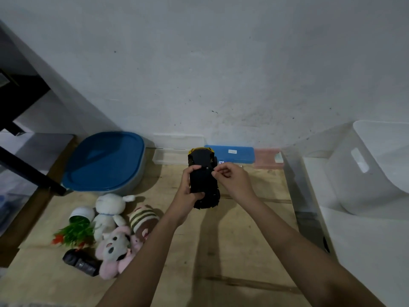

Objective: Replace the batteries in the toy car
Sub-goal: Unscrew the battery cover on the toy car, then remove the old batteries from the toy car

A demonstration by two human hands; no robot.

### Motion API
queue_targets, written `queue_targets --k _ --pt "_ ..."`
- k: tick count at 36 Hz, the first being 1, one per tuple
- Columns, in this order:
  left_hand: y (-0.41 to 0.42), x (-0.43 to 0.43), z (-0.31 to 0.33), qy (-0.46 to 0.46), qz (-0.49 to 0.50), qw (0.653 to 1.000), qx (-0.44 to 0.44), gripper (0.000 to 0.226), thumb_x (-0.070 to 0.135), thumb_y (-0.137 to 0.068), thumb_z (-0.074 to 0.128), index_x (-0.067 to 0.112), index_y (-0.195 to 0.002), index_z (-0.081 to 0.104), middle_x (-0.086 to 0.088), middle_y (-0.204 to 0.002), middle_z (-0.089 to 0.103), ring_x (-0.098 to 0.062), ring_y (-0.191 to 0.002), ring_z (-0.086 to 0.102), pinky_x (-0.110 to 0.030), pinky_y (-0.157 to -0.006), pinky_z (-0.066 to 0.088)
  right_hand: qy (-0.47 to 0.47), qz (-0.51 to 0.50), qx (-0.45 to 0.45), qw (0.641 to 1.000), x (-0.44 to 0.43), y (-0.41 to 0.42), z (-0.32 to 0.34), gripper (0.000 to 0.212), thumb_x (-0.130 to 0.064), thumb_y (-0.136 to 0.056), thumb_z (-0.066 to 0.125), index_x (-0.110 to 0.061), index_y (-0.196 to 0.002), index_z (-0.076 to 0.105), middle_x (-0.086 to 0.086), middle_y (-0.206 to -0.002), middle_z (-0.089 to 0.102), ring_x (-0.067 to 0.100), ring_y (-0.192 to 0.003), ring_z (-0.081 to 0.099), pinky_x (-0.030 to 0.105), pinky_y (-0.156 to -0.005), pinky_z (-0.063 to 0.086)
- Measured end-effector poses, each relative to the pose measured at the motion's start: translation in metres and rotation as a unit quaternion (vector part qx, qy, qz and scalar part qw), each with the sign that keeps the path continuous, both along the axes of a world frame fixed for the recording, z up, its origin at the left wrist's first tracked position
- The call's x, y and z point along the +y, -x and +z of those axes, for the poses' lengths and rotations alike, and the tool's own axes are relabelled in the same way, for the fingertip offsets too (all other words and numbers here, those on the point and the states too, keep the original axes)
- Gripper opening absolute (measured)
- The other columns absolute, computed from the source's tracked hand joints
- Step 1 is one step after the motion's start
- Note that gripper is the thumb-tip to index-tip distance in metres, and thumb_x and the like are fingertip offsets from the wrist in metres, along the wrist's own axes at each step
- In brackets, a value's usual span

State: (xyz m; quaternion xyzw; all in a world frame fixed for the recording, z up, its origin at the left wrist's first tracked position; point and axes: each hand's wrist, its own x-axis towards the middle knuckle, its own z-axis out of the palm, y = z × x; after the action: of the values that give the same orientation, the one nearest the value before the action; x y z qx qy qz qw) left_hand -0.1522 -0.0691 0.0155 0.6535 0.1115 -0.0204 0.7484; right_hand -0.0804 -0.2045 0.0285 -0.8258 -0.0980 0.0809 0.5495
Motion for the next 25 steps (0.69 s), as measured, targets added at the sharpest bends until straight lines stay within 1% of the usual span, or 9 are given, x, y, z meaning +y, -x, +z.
queue_targets --k 5,7,8,11,14,16,18,20,25 --pt "0.002 0.0 0.002 0.002 0.0 1.0 -0.001 0.074 -0.025 -0.077 0.042 0.036 -0.119 0.043 -0.007 -0.126 0.048 -0.019 -0.1 0.058 -0.035 -0.076 0.054 0.006 -0.005 0.012 1.0 0.004 0.001 0.003 0.01 -0.015 -0.086 0.064 -0.009 -0.093 0.067 -0.005 -0.085 0.061 -0.001 -0.075 0.054 0.007 -0.066 0.045" --pt "0.002 0.0 0.002 -0.002 -0.002 1.0 0.003 0.077 -0.025 -0.078 0.042 0.039 -0.122 0.043 -0.004 -0.127 0.049 -0.018 -0.1 0.059 -0.033 -0.076 0.054 -0.005 -0.001 0.027 1.0 0.004 0.0 0.003 0.004 -0.015 -0.087 0.063 -0.016 -0.084 0.066 -0.003 -0.085 0.063 0.009 -0.082 0.06 0.022 -0.076 0.053" --pt "0.002 0.0 0.002 -0.004 -0.001 1.0 0.006 0.079 -0.025 -0.079 0.042 0.04 -0.124 0.042 -0.002 -0.127 0.05 -0.016 -0.099 0.06 -0.032 -0.076 0.054 -0.01 0.004 0.033 0.999 0.004 0.0 0.004 0.009 -0.015 -0.087 0.063 -0.02 -0.079 0.064 -0.003 -0.085 0.064 0.014 -0.085 0.062 0.03 -0.08 0.055" --pt "0.003 0.002 0.001 0.0 0.001 1.0 0.008 0.085 -0.024 -0.079 0.044 0.044 -0.129 0.04 0.001 -0.131 0.05 -0.017 -0.104 0.059 -0.031 -0.081 0.053 -0.015 0.026 0.054 0.998 0.002 -0.001 0.005 0.019 -0.014 -0.087 0.063 -0.027 -0.072 0.061 -0.005 -0.082 0.064 0.02 -0.086 0.064 0.038 -0.082 0.056" --pt "0.003 0.003 0.0 0.003 0.007 1.0 0.005 0.087 -0.024 -0.078 0.043 0.046 -0.13 0.04 0.001 -0.136 0.047 -0.019 -0.109 0.057 -0.031 -0.083 0.053 -0.012 0.046 0.063 0.997 0.0 -0.003 0.008 0.018 -0.016 -0.088 0.062 -0.027 -0.073 0.061 -0.005 -0.08 0.064 0.02 -0.082 0.064 0.034 -0.079 0.056" --pt "0.003 0.005 -0.001 0.001 0.011 1.0 0.002 0.087 -0.025 -0.077 0.043 0.045 -0.129 0.04 0.0 -0.137 0.046 -0.019 -0.108 0.057 -0.028 -0.08 0.053 -0.022 0.052 0.07 0.996 0.0 -0.003 0.011 0.017 -0.015 -0.089 0.06 -0.024 -0.074 0.06 -0.006 -0.078 0.062 0.013 -0.073 0.061 0.015 -0.065 0.051" --pt "0.003 0.007 -0.003 0.003 0.014 1.0 0.002 0.088 -0.026 -0.076 0.043 0.044 -0.13 0.041 0.0 -0.137 0.046 -0.019 -0.109 0.057 -0.025 -0.078 0.052 -0.04 0.047 0.077 0.995 0.001 -0.005 0.014 0.019 -0.012 -0.089 0.059 -0.022 -0.073 0.058 -0.004 -0.076 0.06 0.009 -0.068 0.057 0.005 -0.052 0.042" --pt "0.003 0.011 -0.004 0.012 0.019 1.0 0.006 0.088 -0.027 -0.075 0.043 0.043 -0.13 0.041 0.001 -0.135 0.046 -0.019 -0.11 0.058 -0.024 -0.076 0.053 -0.046 0.042 0.075 0.995 0.001 -0.008 0.015 0.02 -0.011 -0.089 0.058 -0.022 -0.073 0.057 -0.002 -0.077 0.06 0.011 -0.069 0.058 0.005 -0.053 0.042" --pt "0.005 0.025 -0.006 0.012 0.05 0.999 0.018 0.088 -0.028 -0.075 0.045 0.043 -0.127 0.042 0.002 -0.131 0.047 -0.014 -0.107 0.058 -0.022 -0.075 0.054 -0.075 0.017 0.082 0.994 -0.016 -0.019 0.018 0.018 -0.008 -0.09 0.057 -0.019 -0.076 0.06 -0.001 -0.078 0.062 0.011 -0.07 0.059 0.018 -0.072 0.051"
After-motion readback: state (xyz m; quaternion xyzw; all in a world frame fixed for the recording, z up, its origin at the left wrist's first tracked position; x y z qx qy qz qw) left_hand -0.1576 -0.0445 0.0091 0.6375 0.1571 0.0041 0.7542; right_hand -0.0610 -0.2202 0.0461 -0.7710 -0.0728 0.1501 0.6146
